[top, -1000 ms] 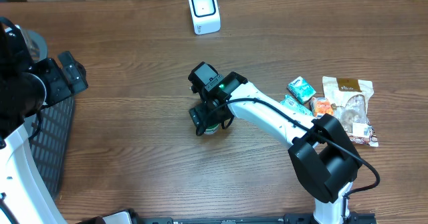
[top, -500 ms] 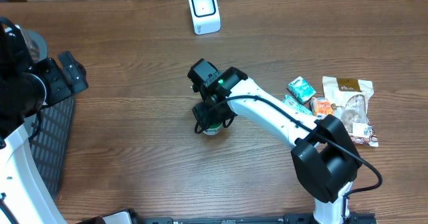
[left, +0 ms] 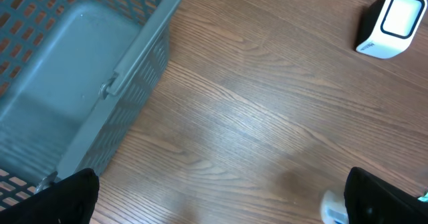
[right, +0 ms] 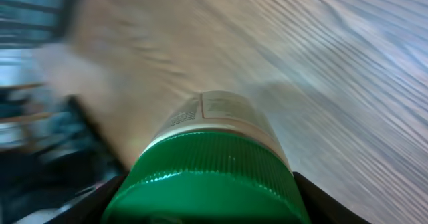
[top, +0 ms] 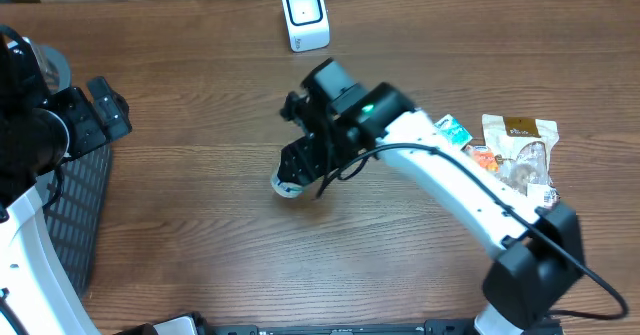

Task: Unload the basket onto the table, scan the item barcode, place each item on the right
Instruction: 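Lift the jar and carry it up toward the scanner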

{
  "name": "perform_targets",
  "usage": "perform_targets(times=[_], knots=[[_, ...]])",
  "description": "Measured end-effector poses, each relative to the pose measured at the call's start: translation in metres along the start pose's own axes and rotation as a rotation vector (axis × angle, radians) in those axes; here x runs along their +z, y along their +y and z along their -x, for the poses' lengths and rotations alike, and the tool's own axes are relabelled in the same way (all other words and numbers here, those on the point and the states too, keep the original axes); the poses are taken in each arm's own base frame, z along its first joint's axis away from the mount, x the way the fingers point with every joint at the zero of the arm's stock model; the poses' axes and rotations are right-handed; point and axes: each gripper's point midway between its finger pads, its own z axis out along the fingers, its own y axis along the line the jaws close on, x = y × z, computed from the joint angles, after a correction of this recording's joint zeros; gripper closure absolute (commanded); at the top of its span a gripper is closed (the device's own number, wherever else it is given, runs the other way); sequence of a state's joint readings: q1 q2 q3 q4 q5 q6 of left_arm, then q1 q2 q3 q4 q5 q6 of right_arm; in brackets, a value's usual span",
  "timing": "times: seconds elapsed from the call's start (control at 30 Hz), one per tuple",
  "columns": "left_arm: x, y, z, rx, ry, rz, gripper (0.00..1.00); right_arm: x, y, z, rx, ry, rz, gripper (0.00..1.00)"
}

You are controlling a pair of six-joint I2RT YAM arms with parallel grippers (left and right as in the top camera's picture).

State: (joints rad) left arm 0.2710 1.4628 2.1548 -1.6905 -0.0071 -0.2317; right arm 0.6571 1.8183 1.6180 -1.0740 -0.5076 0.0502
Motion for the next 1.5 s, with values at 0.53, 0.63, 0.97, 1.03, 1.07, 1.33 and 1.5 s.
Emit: perform_targets(times=[0.53,0.63,0.97,1.03,1.07,1.33,1.5], knots=[[0.0,0.0,0.0,0.0,0.0,0.0,0.0,-0.128,-0.057,0.037,0.19,-0.311,0.5,0.4],[0.0,0.0,0.0,0.0,0.0,0.0,0.0,-0.139,-0.065,0.038,0.206,-0.341,0.52,0.41],[0.0,0.0,0.0,0.0,0.0,0.0,0.01,-0.146,-0.06,0.038,0.189,-0.355,0.566,0.48],[0.0,0.0,0.0,0.0,0.0,0.0,0.0,-0.145,-0.06,0.038,0.188,-0.354,0.563,0.48],[0.0,0.0,0.0,0.0,0.0,0.0,0.0,-0.144,-0.061,0.038,0.19,-0.351,0.556,0.48],[0.0,0.0,0.0,0.0,0.0,0.0,0.0,-0.08,-0.075,0.022,0.174,-0.182,0.159,0.48],[0.0,0.0,0.0,0.0,0.0,0.0,0.0,-0.055,-0.097,0.037,0.084,-0.201,-0.222,0.48]])
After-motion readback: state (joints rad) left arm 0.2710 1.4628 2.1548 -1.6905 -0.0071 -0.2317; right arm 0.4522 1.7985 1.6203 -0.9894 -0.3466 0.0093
